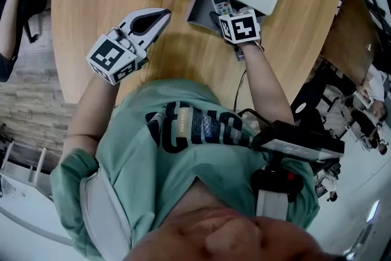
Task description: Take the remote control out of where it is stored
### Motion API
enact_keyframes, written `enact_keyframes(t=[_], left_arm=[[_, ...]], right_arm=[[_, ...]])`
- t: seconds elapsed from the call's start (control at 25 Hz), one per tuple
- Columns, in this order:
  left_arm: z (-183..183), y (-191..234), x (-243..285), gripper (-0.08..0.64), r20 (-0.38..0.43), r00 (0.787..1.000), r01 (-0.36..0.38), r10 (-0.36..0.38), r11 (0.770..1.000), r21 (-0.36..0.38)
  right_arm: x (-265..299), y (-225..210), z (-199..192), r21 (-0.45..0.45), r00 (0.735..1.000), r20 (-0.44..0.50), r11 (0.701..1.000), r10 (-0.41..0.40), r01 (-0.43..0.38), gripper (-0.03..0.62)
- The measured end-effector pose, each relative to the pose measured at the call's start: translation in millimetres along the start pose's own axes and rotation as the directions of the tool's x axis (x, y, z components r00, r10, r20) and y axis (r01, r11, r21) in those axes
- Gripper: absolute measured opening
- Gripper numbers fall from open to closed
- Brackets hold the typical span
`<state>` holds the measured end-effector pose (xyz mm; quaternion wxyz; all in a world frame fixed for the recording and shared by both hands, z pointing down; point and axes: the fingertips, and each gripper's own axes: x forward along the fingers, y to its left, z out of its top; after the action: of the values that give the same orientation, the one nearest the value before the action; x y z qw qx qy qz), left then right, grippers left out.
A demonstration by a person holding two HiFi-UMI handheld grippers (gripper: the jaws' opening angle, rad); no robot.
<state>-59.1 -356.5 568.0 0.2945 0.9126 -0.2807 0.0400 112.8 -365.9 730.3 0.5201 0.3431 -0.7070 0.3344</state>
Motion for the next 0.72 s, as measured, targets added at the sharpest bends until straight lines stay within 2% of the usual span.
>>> enact_keyframes(t=[0.16, 0.28, 0.4, 0.56, 0.72], left_arm=[[-9, 7, 14, 0.005, -0.038, 0.999, -0.004, 0.006, 0.999, 0.054], [-19, 11, 26, 0.005, -0.057, 0.998, -0.008, 0.013, 0.996, 0.092], [-24, 12, 37, 0.005, -0.066, 0.998, 0.005, 0.001, 0.996, 0.084], [-31, 9, 46, 0.005, -0.087, 0.996, 0.025, -0.019, 0.997, 0.067], [-42, 11, 47, 0.005, -0.109, 0.994, 0.032, -0.025, 0.998, 0.062]], right_arm=[[5, -1, -5, -0.072, 0.999, -0.004, 0.996, -0.053, 0.052, 0.356], [3, 1, -5, -0.074, 0.998, 0.019, 0.996, -0.056, 0.057, 0.356], [0, 3, -4, -0.066, 0.997, 0.044, 0.996, -0.057, 0.06, 0.347], [-2, 5, -5, -0.078, 0.996, 0.067, 0.995, -0.057, 0.062, 0.268], [2, 6, -7, -0.093, 0.995, 0.093, 0.994, -0.046, 0.055, 0.259]])
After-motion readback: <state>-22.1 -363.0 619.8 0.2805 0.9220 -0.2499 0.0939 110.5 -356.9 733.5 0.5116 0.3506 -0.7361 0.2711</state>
